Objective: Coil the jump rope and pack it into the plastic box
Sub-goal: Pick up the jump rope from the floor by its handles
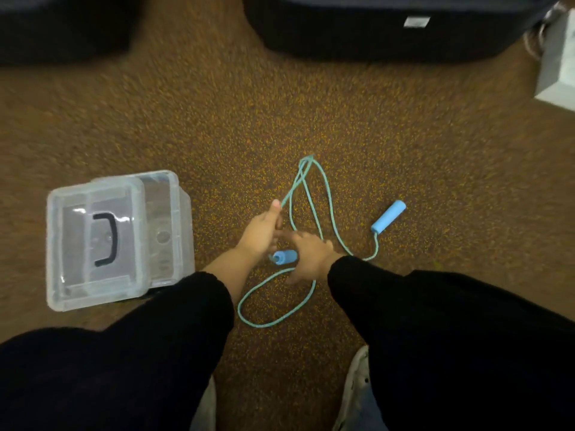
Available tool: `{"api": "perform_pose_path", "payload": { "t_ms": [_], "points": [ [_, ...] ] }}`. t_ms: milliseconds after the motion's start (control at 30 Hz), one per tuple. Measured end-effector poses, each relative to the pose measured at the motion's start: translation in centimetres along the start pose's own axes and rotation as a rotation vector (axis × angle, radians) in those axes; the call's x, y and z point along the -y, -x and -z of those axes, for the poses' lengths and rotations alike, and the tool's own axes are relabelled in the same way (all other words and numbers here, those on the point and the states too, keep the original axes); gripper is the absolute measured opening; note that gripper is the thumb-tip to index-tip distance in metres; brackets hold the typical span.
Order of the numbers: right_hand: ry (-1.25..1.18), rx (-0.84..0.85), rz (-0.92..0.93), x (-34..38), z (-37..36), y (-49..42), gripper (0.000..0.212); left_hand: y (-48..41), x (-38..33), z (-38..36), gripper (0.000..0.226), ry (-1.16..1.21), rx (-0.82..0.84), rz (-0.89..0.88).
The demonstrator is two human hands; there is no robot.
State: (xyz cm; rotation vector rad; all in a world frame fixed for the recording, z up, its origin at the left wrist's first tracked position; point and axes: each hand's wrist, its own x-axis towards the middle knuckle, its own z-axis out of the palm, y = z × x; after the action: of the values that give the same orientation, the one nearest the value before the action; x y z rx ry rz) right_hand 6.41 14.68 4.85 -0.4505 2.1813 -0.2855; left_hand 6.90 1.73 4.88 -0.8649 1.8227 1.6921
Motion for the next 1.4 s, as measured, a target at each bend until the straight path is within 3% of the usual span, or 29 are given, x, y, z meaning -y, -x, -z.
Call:
{"api": "perform_pose_path", "payload": {
  "t_ms": [133, 200, 333, 500, 667, 800, 933, 1100, 1267, 1400],
  "points": [
    [-0.215, 0.021, 0.016, 2.8, -0.3, 2.4, 0.097, 3.8, -2.4, -0.4, 0.048, 0.254, 0.114, -0.038],
    [-0.313, -0.019, 0.017, 3.5, -0.4, 3.3, 0.084, 5.9, -3.8, -0.4, 0.047, 0.363, 0.153, -0.045],
    [-0.374, -0.031, 0.070, 6.0, 1.5, 8.2, 0.022, 9.7, -5.5, -0.5, 0.046, 0.426, 0.205, -0.138],
    [-0.436, -0.122, 0.098, 7.2, 2.6, 11.8, 0.027, 14.5, -7.6, -0.5, 0.046, 0.435, 0.251, -0.208],
    [-0.473, -0.111, 0.151, 8.1, 4.2, 16.2, 0.038, 18.5, -9.4, -0.4, 0.041, 0.354, 0.281, -0.294],
    [-0.610, -0.135, 0.222, 9.5, 5.5, 19.9, 0.030, 22.0, -11.5, -0.1, 0.037, 0.270, 0.294, -0.376],
    [-0.713, -0.236, 0.289, 10.4, 7.2, 23.3, 0.046, 25.0, -13.0, 0.3, 0.030, 0.213, 0.264, -0.445],
    [-0.976, -0.286, 0.403, 11.1, 9.1, 25.5, 0.048, 27.5, -14.1, 1.1, 0.021, 0.156, 0.221, -0.472],
    [-1.115, -0.195, 0.481, 12.3, 10.7, 28.0, 0.065, 29.2, -14.2, 1.6, 0.022, 0.141, 0.211, -0.423],
    [-1.147, -0.105, 0.520, 13.4, 12.3, 30.1, 0.058, 31.0, -14.7, 1.5, 0.036, 0.120, 0.200, -0.370]
  ]
}}
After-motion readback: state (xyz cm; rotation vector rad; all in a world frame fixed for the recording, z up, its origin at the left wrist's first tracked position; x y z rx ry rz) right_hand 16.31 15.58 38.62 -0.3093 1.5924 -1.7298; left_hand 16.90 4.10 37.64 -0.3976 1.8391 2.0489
